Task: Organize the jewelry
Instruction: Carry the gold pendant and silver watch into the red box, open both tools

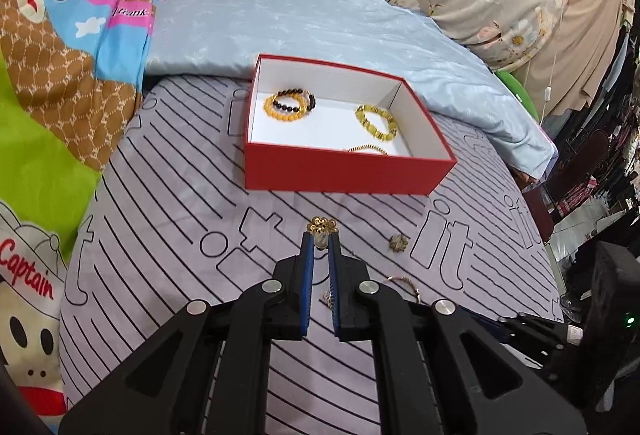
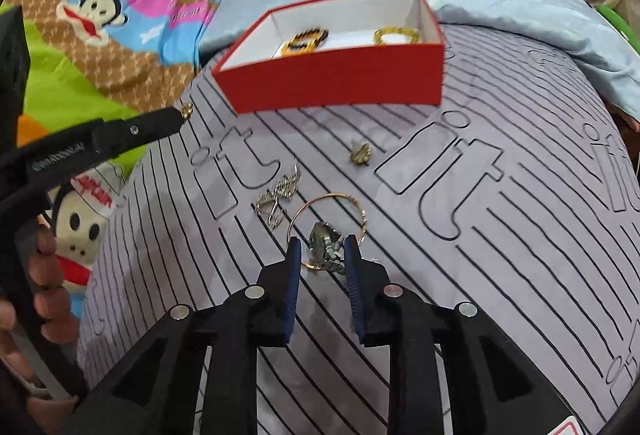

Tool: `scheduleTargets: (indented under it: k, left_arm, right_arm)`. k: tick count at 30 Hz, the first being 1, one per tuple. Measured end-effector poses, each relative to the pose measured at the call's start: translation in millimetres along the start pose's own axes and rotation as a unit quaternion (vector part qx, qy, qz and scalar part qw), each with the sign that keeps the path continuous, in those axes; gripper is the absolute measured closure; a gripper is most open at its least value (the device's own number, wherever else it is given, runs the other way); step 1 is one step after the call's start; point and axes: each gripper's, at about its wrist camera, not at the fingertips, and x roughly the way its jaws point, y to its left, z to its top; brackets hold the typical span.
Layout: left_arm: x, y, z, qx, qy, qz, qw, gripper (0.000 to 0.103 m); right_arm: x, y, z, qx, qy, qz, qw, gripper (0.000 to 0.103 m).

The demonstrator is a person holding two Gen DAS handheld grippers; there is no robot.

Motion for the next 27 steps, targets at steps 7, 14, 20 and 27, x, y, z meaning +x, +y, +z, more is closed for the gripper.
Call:
scheduleTargets:
  k: [7, 14, 20, 27]
  left_arm:
    - [5.5, 8.4, -11.9, -0.006, 0.013, 0.007, 0.9999, 0.096]
    - [8.7, 10.7, -14.6, -0.011, 0.019, 0.006, 0.9997, 0.096]
    - [7.5, 9.7, -10.6, -0.011, 0.016, 0.003, 0.9998, 0.096]
    - [-0.3, 0.9, 3.7, -0.001, -0.001, -0.005, 1.0000, 0.096]
  right_arm:
    - [27.1, 5.7, 1.8, -0.022, 0.023, -0.016, 0.999, 0.080]
    - [33.0, 3.1, 1.5, -0.021, 0.030, -0.020, 0.999, 0.093]
    - [14.7, 3.2, 7.3, -0.008, 0.008, -0.008, 1.000, 0.094]
    - [-29.3, 3.8, 35.5, -0.010, -0.049, 0.001, 0.999, 0.094]
